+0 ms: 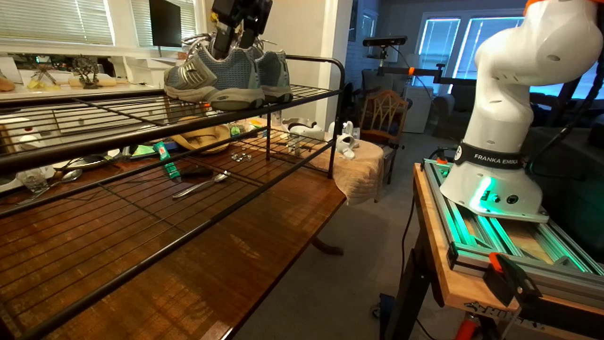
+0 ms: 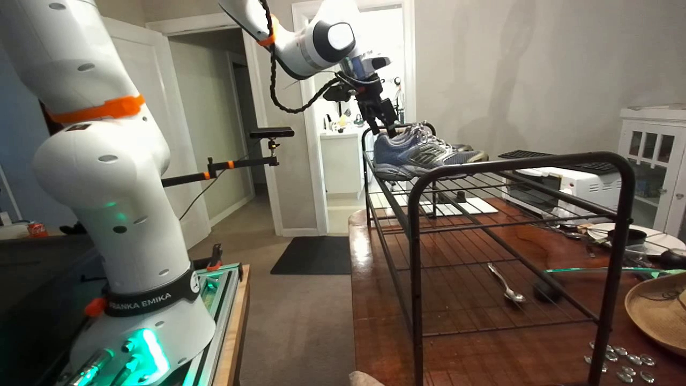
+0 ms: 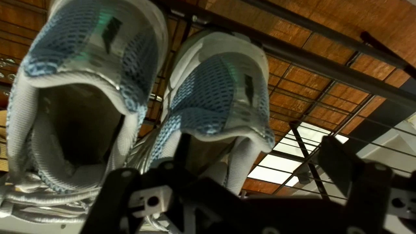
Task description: Move the shoe on the left to the right side of the other shoe
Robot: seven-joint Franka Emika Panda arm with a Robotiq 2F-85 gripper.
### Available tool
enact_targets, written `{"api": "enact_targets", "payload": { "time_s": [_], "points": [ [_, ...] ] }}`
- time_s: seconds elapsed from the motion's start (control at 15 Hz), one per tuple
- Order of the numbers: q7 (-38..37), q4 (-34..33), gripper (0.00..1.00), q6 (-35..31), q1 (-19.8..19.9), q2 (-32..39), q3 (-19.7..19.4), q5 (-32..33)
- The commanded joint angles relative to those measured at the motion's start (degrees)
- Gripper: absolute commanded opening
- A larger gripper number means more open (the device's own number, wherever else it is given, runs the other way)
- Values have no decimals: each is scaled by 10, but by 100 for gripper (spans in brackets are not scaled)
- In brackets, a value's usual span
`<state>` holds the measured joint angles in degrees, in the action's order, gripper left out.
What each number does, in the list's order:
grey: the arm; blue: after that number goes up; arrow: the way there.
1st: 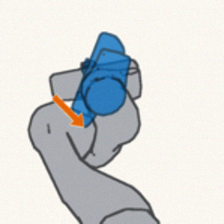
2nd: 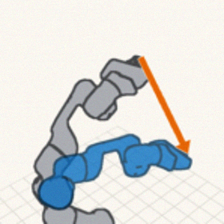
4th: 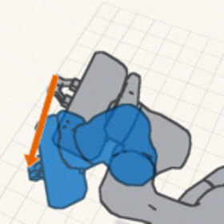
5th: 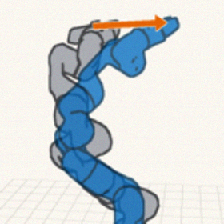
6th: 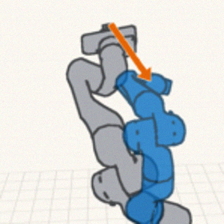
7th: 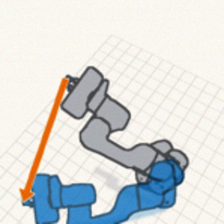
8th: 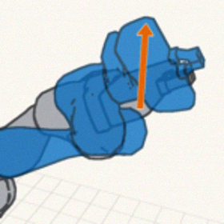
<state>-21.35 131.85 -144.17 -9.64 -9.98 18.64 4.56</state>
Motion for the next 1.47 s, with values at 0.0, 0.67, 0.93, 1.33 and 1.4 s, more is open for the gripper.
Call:
{"api": "enact_targets", "payload": {
  "time_s": [0.0,0.67,0.93,1.33,1.4],
  "points": [
    [-12,-13,100,-20,-5,28,-1,16],
    [-6,-19,22,-29,-12,42,-6,20],
    [0,-14,0,-23,-10,36,-12,19],
    [2,-11,2,-17,-6,23,-20,26],
    [3,-12,2,-17,-6,21,-21,27]
  ]
}}
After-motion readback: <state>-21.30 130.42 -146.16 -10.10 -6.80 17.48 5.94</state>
